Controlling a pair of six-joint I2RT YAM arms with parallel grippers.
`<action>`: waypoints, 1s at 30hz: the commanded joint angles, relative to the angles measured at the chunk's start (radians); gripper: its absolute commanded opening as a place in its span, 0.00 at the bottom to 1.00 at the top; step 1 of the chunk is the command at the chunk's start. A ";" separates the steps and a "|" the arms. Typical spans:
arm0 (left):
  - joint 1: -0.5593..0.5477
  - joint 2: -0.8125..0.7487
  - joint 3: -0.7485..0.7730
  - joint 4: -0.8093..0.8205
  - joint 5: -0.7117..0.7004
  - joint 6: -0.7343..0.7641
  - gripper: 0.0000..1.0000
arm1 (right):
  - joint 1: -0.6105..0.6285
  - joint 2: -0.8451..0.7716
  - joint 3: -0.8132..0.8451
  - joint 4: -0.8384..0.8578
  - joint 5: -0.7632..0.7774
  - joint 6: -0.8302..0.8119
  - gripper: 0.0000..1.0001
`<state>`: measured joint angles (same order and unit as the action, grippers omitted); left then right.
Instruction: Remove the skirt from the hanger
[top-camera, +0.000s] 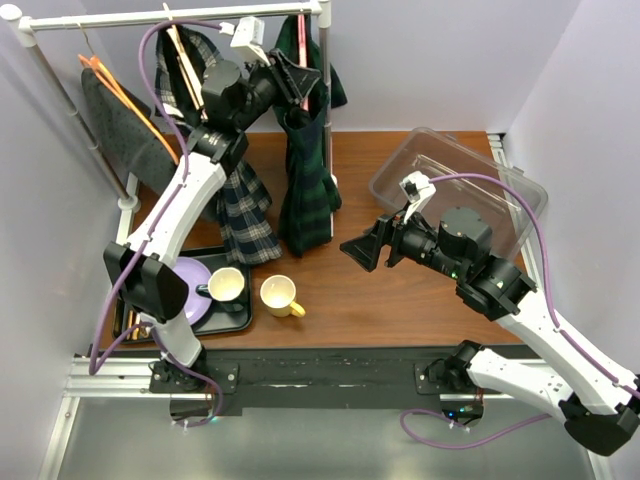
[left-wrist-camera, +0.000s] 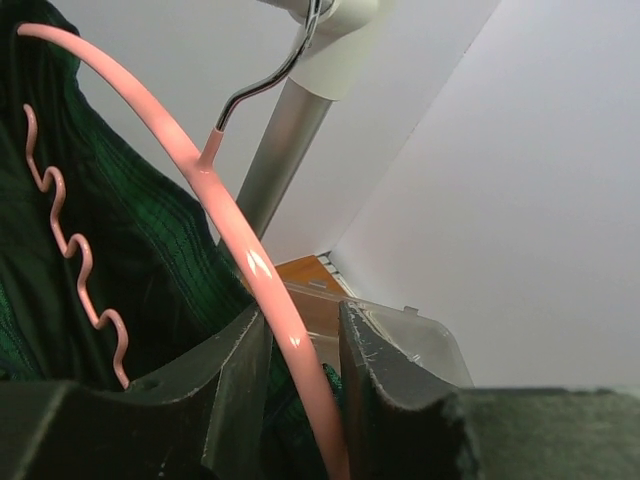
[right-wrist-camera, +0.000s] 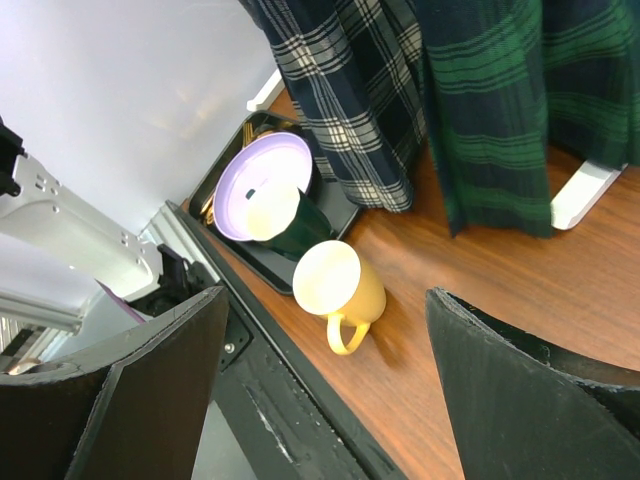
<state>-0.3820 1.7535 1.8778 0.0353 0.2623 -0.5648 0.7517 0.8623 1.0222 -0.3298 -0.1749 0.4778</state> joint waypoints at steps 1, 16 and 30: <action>0.017 -0.002 0.041 0.064 0.040 -0.040 0.34 | 0.000 -0.008 -0.004 0.025 0.006 -0.010 0.84; 0.026 -0.020 0.038 0.155 0.048 -0.158 0.00 | -0.002 -0.023 -0.004 0.025 0.011 -0.007 0.84; 0.026 -0.071 0.031 0.135 -0.118 -0.205 0.00 | 0.000 -0.029 0.004 0.023 0.011 -0.002 0.84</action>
<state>-0.3557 1.7653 1.8786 0.0422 0.2104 -0.7692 0.7517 0.8474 1.0222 -0.3294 -0.1749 0.4782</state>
